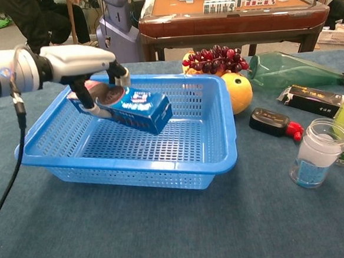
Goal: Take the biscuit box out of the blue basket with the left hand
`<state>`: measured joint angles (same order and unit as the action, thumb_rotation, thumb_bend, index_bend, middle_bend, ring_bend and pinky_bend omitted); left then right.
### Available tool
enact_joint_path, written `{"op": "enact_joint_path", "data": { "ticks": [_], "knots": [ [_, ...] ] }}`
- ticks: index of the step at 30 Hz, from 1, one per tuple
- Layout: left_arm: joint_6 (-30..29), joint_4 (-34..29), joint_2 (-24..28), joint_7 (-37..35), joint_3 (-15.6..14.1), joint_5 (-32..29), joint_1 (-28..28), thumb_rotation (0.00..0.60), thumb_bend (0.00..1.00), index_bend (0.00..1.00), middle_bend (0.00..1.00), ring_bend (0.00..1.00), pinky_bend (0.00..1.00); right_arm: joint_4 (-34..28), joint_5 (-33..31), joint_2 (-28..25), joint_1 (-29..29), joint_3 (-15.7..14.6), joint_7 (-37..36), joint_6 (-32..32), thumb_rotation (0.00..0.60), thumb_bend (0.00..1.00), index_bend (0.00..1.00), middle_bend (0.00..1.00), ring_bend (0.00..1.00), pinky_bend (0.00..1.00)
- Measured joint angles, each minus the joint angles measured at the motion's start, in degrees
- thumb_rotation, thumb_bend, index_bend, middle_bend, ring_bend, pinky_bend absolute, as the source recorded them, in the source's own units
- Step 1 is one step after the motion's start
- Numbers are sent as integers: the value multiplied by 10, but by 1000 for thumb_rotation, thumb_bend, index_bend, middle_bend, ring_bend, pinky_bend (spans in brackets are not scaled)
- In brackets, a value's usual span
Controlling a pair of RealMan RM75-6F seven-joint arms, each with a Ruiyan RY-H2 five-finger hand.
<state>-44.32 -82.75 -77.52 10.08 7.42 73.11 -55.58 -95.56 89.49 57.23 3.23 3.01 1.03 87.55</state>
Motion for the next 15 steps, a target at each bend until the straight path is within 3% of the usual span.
{"op": "enact_joint_path", "data": {
  "ticks": [8,15],
  "knots": [
    [-56,-43,64,-62,43,-41,40,600,260,618,584,357,153,7,7,1,-3,-2,-11,7,600,129,190,249,245,347],
    [-72,-16,76,-51,48,-95,66,600,260,608,584,351,157,14,10,3,-5,-4,-19,9,600,129,190,249,245,347]
  ]
}}
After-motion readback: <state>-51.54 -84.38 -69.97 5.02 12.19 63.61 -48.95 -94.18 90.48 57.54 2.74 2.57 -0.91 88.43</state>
